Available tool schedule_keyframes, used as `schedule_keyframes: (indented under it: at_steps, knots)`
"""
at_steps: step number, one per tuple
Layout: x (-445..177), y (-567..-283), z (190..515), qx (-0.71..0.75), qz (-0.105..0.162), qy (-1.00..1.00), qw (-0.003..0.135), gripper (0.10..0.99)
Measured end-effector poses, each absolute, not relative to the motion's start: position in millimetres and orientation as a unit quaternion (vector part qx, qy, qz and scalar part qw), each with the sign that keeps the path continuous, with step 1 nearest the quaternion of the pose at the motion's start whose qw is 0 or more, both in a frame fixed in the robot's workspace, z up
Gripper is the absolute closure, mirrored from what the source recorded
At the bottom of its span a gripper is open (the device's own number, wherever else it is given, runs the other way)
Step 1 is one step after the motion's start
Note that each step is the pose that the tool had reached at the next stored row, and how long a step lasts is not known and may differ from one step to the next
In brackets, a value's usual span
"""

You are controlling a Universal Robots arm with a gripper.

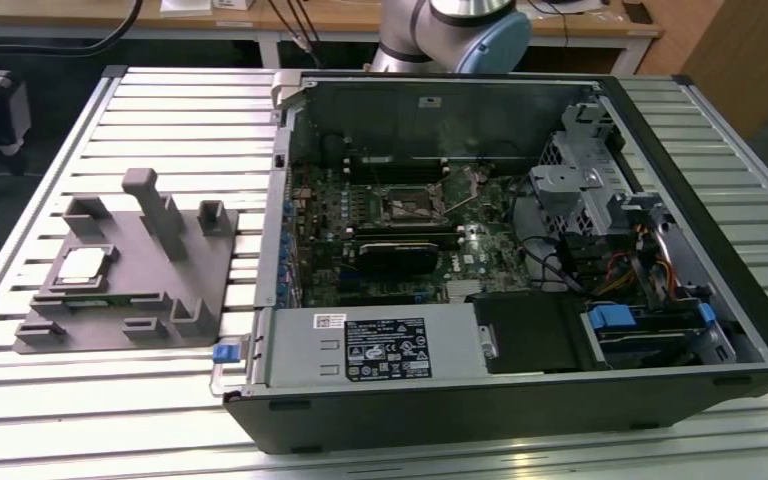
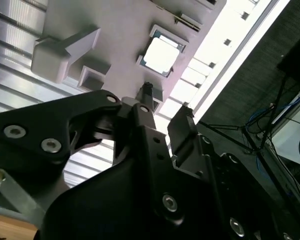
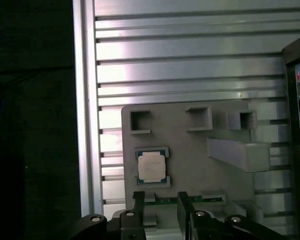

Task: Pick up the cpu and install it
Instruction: 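Pick up the cpu and move it towards the insertion slot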

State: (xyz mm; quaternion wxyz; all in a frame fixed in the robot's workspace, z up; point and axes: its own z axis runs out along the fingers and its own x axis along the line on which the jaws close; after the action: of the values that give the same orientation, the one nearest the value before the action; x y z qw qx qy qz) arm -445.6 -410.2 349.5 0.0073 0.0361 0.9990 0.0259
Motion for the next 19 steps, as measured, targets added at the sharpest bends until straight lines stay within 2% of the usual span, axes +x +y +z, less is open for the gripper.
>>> schedule_keyframes:
  at_steps: [1,2,4,5,7,8,9,10,11,19]
  knots:
    - [-445.6,-410.5,348.8,0.036,0.026,0.999,0.007,0.678]
    - [-445.6,-410.8,348.2,0.036,0.026,0.999,0.007,0.678]
    - [-445.6,-411.3,346.8,0.036,0.026,0.999,0.007,0.561]
    - [-445.5,-411.6,346.1,0.036,0.027,0.999,0.007,0.561]
    - [-445.5,-412.1,344.6,0.036,0.027,0.999,0.007,0.447]
    - [-445.6,-412.3,343.8,0.036,0.027,0.999,0.007,0.447]
    - [-445.6,-412.5,343.0,0.036,0.027,0.999,0.006,0.388]
    - [-445.6,-412.5,342.2,0.036,0.027,0.999,0.006,0.388]
    - [-445.6,-412.6,341.6,0.036,0.027,0.999,0.006,0.325]
    - [-445.6,-413.3,335.7,0.036,0.028,0.999,0.006,0.325]
